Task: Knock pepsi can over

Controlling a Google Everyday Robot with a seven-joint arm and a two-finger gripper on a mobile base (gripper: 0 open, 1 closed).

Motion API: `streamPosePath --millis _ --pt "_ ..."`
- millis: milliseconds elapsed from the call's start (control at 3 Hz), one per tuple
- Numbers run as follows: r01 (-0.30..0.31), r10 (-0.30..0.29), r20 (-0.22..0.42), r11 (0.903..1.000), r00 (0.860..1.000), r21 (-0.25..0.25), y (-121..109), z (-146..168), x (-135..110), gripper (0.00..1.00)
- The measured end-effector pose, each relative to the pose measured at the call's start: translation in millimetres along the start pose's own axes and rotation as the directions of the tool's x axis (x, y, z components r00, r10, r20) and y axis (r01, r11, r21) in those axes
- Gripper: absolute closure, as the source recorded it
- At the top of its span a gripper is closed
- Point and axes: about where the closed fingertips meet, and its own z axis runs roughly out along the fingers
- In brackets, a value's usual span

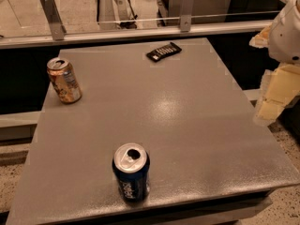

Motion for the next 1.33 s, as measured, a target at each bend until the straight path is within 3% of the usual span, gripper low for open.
streamPosePath --millis 333,667,1000,1333 --pt "0.000 0.000 0.000 1.0000 1.000 0.000 0 0 0 0.00" --pt "0.011 -0.009 0.085 0.9998 0.996 -0.019 8 12 -21 0.00" --pt "0.029 -0.013 0.253 0.9979 0.967 -0.057 36 33 -71 0.00" --pt "0.080 -0.023 0.416 0.9896 0.909 -0.120 73 52 -120 0.00"
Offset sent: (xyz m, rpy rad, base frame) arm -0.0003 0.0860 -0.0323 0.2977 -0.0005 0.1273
